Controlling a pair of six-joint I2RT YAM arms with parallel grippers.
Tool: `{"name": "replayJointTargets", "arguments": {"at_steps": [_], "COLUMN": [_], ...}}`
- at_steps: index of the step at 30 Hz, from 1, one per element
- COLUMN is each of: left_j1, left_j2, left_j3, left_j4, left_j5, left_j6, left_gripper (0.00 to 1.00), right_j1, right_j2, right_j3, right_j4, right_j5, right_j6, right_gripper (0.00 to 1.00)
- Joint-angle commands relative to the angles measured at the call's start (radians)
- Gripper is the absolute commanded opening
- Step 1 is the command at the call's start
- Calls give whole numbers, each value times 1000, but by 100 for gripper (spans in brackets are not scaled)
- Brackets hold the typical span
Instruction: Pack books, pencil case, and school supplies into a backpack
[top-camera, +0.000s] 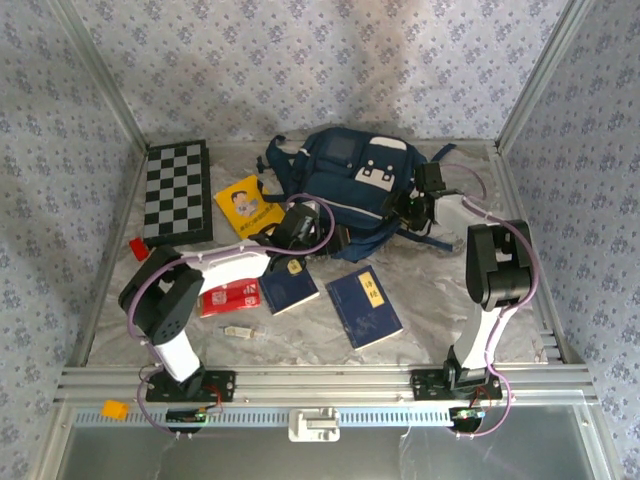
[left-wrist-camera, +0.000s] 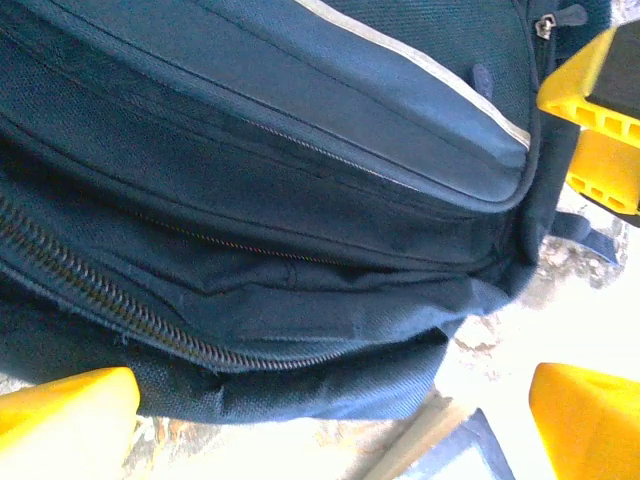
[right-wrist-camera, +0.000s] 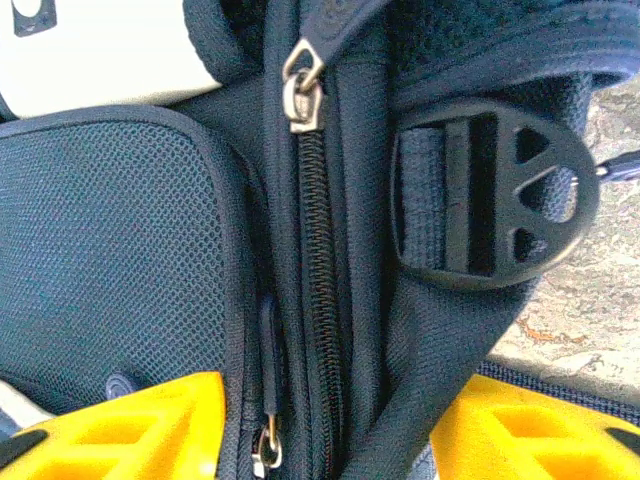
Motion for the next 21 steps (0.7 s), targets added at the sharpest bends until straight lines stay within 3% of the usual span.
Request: {"name": "replayJointTargets", "arguments": {"at_steps": [1,6,8,19,21], "left_j1": [5,33,47,132,150], "left_j2": [29,73,93,183,200], "left_j3": [37,34,40,152,183], "left_j4": [51,109,125,159,145], "left_j5": [-32,-21,-12,39,49], "left_j6": [28,39,41,136,163], "left_gripper": [100,100,100,100,100], "right_j1": [6,4,3,122,178], "right_j2": [2,-42,-74,-303,-340], "right_j3": [-14,-81,-129,-383,-418], "right_j4": [27,8,29,82,118], "right_j5": [-3,10,2,61,88], "right_j6": [-6,-28,-24,105,156], "right_gripper": [36,6,0,0,7]}}
